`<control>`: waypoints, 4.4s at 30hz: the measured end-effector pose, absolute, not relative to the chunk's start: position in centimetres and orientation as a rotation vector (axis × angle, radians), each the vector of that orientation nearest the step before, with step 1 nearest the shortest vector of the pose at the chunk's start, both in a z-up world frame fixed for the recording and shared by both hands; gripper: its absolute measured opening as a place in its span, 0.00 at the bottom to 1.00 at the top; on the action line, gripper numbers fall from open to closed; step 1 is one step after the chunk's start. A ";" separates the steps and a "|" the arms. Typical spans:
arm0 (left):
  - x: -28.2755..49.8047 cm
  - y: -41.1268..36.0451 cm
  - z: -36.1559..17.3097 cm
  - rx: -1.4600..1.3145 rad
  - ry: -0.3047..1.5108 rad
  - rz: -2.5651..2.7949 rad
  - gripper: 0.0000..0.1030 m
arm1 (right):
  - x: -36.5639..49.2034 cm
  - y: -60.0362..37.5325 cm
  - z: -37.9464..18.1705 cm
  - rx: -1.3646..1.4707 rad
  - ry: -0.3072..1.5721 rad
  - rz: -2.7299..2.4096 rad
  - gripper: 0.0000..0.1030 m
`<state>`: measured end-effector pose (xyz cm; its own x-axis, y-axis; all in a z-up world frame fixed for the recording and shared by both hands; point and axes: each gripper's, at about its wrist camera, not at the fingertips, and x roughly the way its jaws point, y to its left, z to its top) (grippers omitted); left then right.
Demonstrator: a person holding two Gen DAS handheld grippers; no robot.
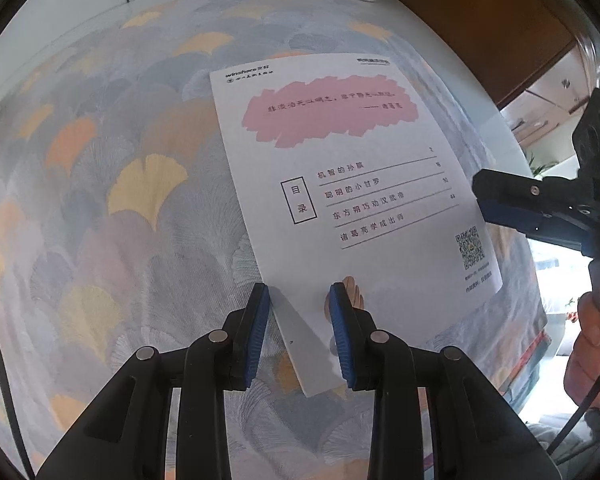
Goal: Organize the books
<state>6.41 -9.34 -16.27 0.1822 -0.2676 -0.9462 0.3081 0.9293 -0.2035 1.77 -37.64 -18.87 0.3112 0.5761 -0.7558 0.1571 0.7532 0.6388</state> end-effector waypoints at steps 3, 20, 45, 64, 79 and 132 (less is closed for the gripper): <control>6.4 -8.9 -16.3 0.028 1.322 -0.412 0.27 | 1.7 -37.6 -18.5 0.708 1.246 0.323 0.54; 6.4 -8.5 -16.3 0.014 1.325 -0.418 0.27 | 1.5 -37.6 -17.6 0.702 1.232 0.346 0.54; 5.6 -7.6 -16.4 -0.007 1.336 -0.449 0.27 | 1.2 -34.9 -19.2 0.321 1.283 0.390 0.54; 5.5 -7.9 -16.4 0.026 1.313 -0.450 0.28 | 1.6 -33.2 -19.0 0.324 1.305 0.393 0.82; 6.3 -4.6 -17.1 -0.161 1.319 -0.470 0.28 | 3.4 -34.0 -14.5 0.922 1.128 0.768 0.87; -1.2 15.3 -14.9 -0.122 1.225 -0.240 0.28 | -6.8 -9.6 -16.3 0.217 1.246 0.664 0.52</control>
